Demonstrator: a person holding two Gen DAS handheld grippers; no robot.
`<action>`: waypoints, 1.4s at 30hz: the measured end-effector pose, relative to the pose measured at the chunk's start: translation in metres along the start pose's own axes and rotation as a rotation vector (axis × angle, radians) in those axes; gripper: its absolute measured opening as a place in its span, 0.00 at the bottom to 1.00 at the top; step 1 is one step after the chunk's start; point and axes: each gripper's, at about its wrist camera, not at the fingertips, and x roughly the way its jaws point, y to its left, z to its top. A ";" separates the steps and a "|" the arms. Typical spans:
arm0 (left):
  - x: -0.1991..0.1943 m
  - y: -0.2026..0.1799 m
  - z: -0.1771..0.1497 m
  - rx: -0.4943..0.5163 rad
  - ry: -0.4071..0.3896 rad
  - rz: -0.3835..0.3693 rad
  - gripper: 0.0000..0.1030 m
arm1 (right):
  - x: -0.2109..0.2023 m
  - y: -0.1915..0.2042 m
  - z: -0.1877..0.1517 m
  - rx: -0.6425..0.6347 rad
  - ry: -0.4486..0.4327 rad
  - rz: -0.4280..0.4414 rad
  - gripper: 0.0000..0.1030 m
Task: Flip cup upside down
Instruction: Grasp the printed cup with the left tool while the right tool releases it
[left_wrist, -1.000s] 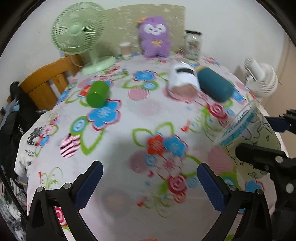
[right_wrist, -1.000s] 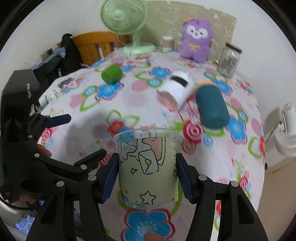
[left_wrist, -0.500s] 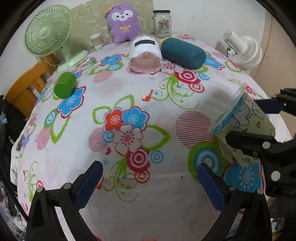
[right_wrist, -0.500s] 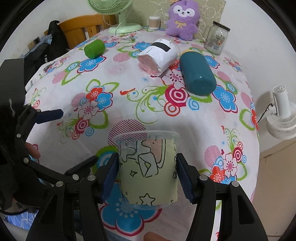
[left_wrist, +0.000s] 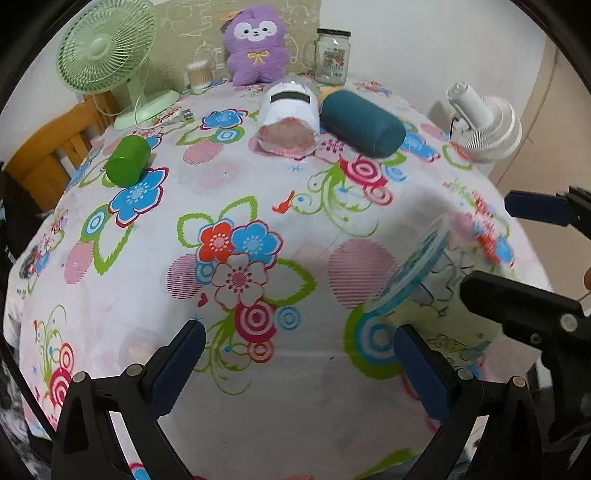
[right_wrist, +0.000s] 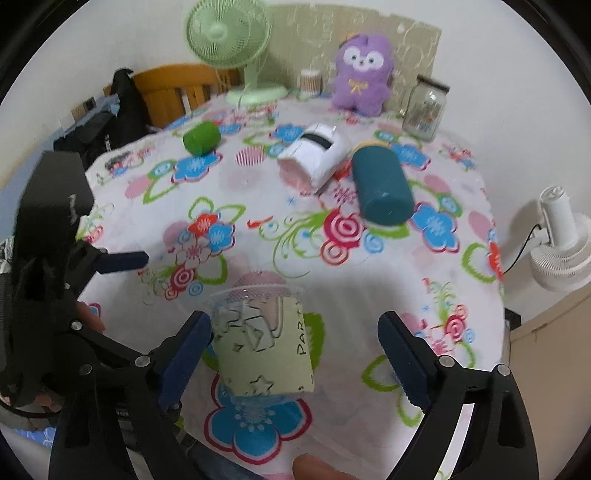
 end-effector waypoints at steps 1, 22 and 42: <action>-0.003 -0.003 0.002 -0.009 -0.005 -0.016 1.00 | -0.005 -0.004 0.000 0.005 -0.011 0.001 0.91; -0.001 -0.074 0.020 -0.167 0.015 -0.109 1.00 | -0.041 -0.145 -0.069 0.181 0.010 -0.003 0.91; 0.028 -0.073 0.009 -0.421 0.065 -0.068 1.00 | -0.006 -0.185 -0.089 0.257 0.039 0.107 0.91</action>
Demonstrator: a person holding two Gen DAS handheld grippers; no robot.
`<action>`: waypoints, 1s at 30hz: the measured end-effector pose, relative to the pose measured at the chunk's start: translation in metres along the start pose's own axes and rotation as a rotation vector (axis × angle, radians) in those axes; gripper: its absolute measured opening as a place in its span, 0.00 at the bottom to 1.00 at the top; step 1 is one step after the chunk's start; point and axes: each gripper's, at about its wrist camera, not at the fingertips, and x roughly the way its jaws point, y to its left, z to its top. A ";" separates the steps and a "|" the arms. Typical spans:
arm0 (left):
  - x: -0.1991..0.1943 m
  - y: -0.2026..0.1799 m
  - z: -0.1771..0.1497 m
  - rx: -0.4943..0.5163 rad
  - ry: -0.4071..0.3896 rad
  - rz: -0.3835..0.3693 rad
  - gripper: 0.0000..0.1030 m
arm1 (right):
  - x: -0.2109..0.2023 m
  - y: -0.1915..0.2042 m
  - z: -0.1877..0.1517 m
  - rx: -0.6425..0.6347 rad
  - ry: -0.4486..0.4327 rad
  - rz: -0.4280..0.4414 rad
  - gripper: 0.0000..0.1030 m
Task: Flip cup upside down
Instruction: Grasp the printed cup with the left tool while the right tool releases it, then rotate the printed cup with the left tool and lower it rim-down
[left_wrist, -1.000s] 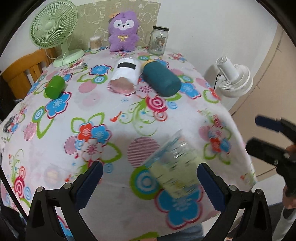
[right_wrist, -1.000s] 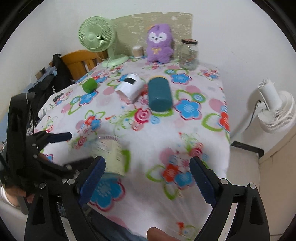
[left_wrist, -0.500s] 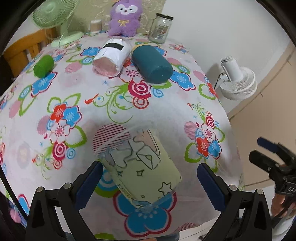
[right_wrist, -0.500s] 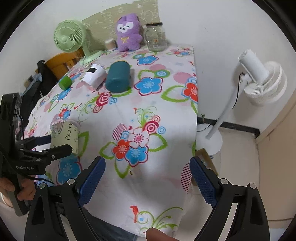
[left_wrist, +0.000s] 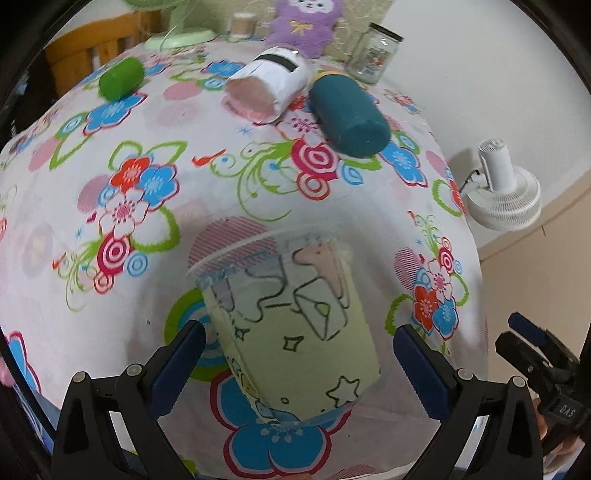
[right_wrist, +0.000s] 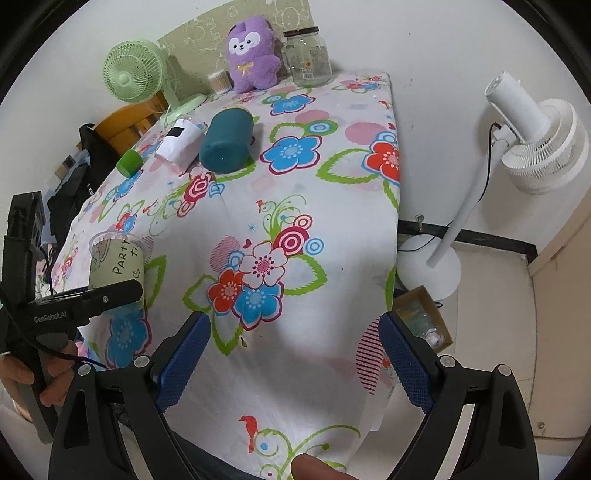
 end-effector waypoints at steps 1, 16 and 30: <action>0.001 0.001 0.000 -0.006 0.002 0.002 1.00 | 0.000 -0.001 0.000 0.002 0.001 0.001 0.91; -0.004 0.011 0.002 -0.031 -0.025 0.011 0.69 | 0.011 -0.002 -0.006 0.012 0.021 0.018 0.91; -0.025 0.001 0.022 0.285 0.049 0.106 0.67 | 0.017 -0.001 -0.009 0.016 0.025 0.038 0.91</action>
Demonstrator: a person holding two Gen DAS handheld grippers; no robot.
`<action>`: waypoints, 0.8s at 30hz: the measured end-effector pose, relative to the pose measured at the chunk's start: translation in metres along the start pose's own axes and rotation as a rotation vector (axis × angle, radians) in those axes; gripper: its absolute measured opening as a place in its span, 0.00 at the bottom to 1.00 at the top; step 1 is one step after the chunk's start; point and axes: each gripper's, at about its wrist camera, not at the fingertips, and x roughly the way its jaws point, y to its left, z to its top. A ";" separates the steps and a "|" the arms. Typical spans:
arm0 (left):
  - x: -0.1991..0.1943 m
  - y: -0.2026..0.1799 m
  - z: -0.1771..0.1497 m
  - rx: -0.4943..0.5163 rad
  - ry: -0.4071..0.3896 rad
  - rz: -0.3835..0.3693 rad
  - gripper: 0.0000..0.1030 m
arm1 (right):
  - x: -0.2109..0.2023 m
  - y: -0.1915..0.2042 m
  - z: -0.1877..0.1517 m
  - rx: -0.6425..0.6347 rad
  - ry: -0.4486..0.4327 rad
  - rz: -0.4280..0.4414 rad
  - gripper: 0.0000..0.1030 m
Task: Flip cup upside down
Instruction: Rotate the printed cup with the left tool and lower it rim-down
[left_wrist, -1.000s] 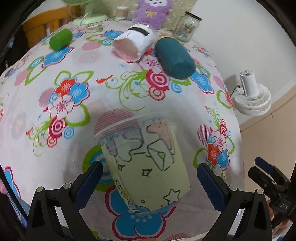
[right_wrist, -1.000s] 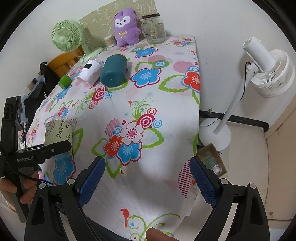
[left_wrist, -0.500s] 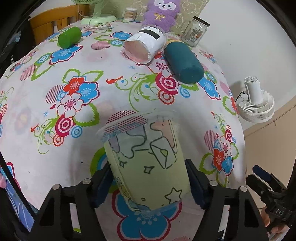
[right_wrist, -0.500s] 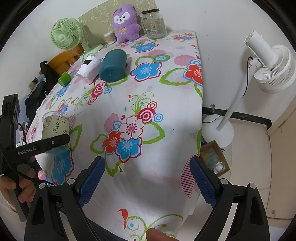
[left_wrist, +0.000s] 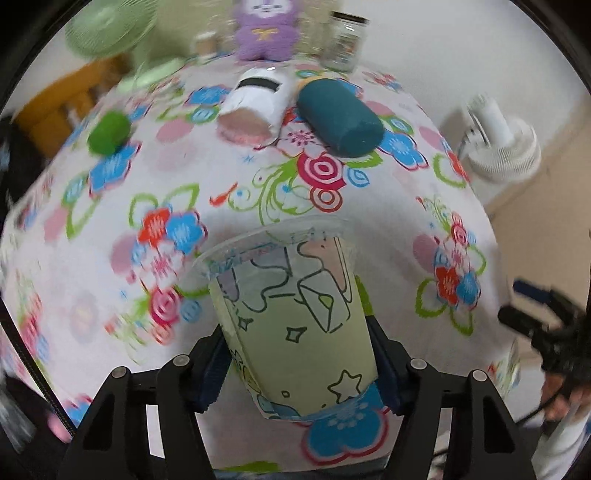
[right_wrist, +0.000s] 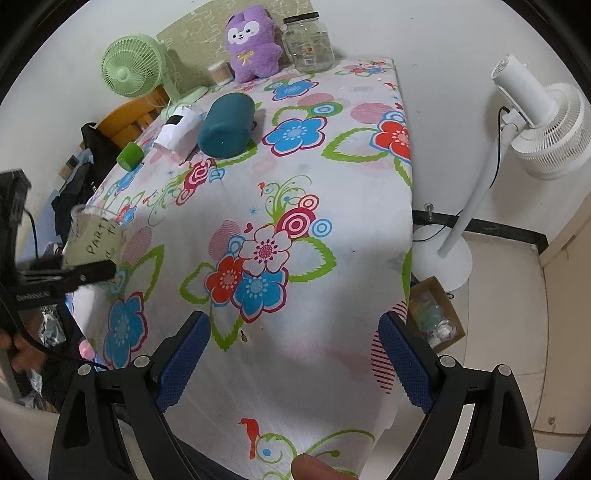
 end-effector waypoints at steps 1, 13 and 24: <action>-0.003 -0.001 0.004 0.052 0.018 0.013 0.67 | 0.000 0.001 -0.001 -0.001 0.000 0.003 0.91; 0.003 -0.001 0.028 0.404 0.399 0.114 0.67 | 0.012 0.021 -0.007 -0.049 0.013 0.037 0.91; 0.022 -0.011 0.033 0.609 0.814 0.158 0.67 | 0.021 0.066 -0.020 -0.219 0.019 0.057 0.91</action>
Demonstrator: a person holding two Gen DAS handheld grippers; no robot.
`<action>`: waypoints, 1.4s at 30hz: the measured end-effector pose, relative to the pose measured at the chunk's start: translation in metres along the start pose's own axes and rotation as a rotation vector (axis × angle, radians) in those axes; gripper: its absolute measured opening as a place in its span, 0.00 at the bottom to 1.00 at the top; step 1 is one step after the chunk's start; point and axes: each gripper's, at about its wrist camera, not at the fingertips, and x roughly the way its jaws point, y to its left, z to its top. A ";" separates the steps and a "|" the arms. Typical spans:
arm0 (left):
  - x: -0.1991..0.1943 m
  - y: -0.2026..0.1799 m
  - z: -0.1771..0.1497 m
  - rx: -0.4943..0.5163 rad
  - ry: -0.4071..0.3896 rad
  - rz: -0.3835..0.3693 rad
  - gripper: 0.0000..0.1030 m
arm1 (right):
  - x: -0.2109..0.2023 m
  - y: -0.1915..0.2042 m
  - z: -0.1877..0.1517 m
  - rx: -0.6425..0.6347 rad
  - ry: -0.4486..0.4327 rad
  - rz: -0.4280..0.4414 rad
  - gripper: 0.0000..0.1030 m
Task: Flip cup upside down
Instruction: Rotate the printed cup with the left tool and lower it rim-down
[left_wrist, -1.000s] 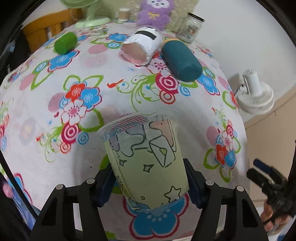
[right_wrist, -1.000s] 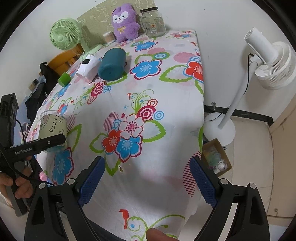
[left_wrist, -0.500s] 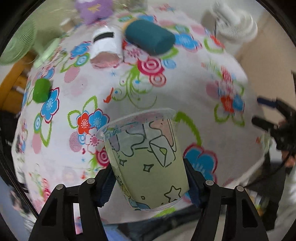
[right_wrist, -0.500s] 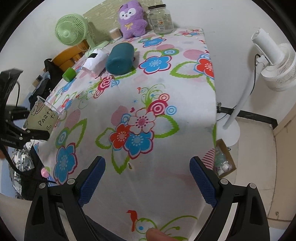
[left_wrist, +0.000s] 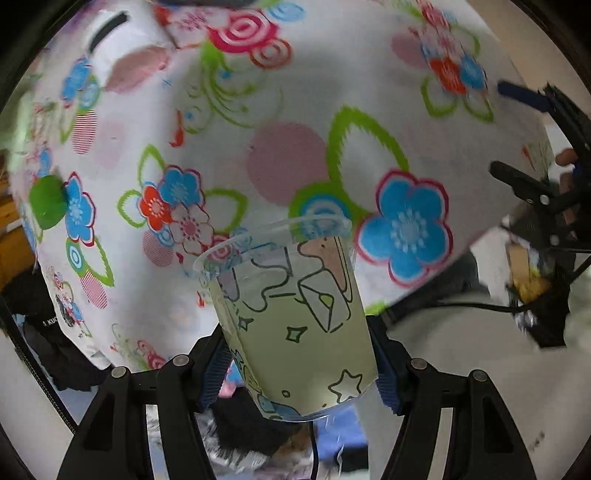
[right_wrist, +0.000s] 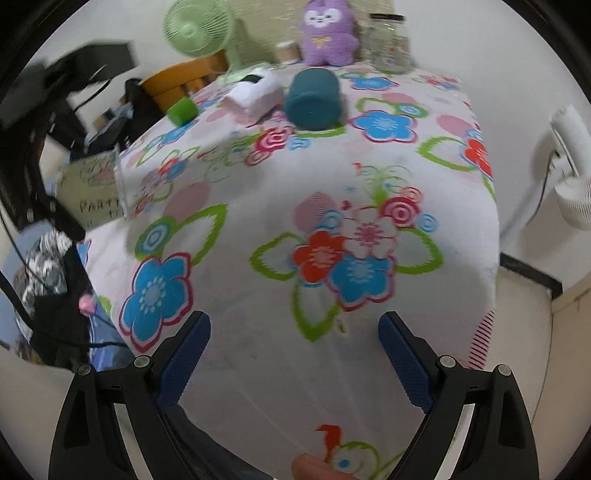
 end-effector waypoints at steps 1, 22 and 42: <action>-0.001 0.000 0.002 0.016 0.021 0.000 0.67 | 0.001 0.003 0.000 -0.009 0.000 0.007 0.91; 0.028 -0.020 0.067 0.123 0.249 0.012 0.78 | 0.010 0.030 0.001 -0.069 -0.044 0.068 0.91; 0.001 -0.009 0.047 0.083 0.112 0.016 0.88 | -0.001 0.041 0.013 -0.105 -0.076 0.044 0.91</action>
